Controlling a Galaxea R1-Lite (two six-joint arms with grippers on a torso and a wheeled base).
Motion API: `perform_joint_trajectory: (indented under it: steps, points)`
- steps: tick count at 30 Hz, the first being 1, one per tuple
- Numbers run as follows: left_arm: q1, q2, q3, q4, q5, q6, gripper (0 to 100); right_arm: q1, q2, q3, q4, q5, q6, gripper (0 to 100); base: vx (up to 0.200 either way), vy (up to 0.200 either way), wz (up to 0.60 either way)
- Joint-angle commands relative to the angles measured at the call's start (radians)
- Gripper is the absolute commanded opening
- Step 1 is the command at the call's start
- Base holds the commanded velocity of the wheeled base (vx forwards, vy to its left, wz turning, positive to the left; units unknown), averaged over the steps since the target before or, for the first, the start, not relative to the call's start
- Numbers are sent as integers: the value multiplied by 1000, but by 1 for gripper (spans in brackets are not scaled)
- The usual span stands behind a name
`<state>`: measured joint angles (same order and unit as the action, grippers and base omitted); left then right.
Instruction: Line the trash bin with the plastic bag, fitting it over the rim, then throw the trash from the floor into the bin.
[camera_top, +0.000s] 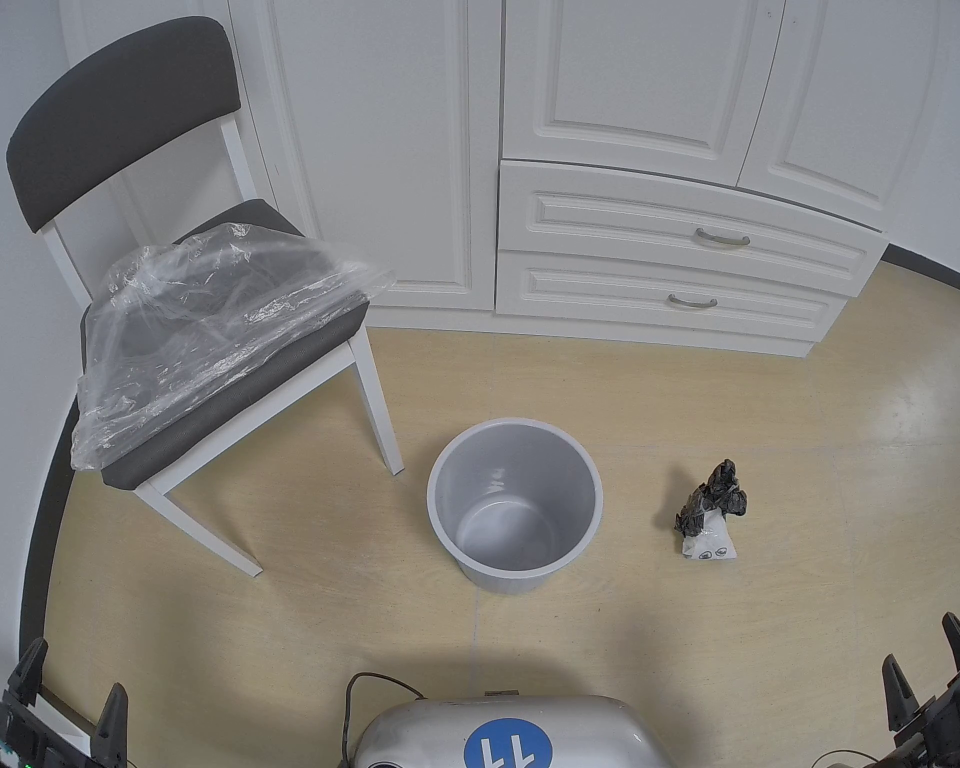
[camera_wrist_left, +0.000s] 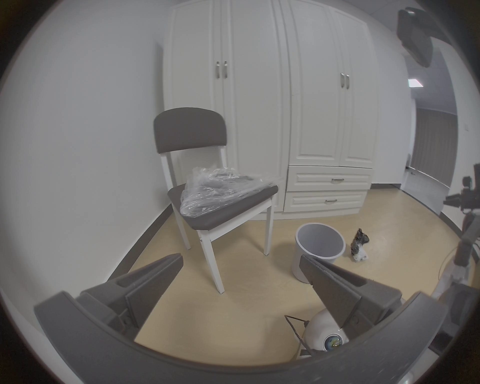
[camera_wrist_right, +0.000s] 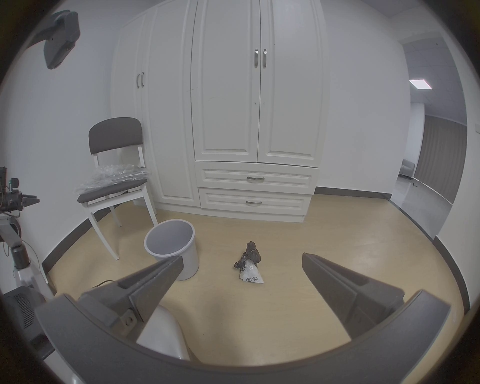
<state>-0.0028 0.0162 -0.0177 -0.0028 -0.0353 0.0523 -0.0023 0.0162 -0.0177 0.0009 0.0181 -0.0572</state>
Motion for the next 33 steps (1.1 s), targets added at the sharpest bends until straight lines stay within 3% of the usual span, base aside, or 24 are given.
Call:
perform_joint_trajectory:
  steps: [1,5,9,15,17,19,21,24,25,28,33]
  points:
    - [1,-13,18,-2,-14,15,100,-1,-16,18,-2,5,-7,100,0,0,0]
    - [1,-15,16,0,-9,-3,100,1,-16,18,-5,10,2,100,0,0,0]
    - [1,-12,16,0,48,-101,100,2,-16,16,-16,-13,74,100,0,0,0]
    - [1,-13,16,0,40,-78,100,1,-16,13,-45,-32,22,100,0,0,0]
    - [1,-13,16,0,40,-81,100,2,-16,-8,-157,33,-16,100,0,0,0]
    - [1,-15,16,-2,41,-75,100,2,-16,-56,-186,148,-6,100,0,0,0]
    - [1,-15,12,-26,48,-63,100,1,-13,-91,-156,158,-3,100,0,0,0]
    - [1,-12,-74,-123,37,-54,100,-4,-1,-125,-104,117,-3,100,0,0,0]
    - [-6,8,-192,-163,15,-81,100,-2,11,-146,-59,57,2,100,0,0,0]
    - [-16,41,-317,-68,14,-95,100,13,36,-163,-32,-21,20,100,0,0,0]
    - [-17,123,-415,153,23,-86,100,35,145,-243,21,-24,20,100,0,0,0]
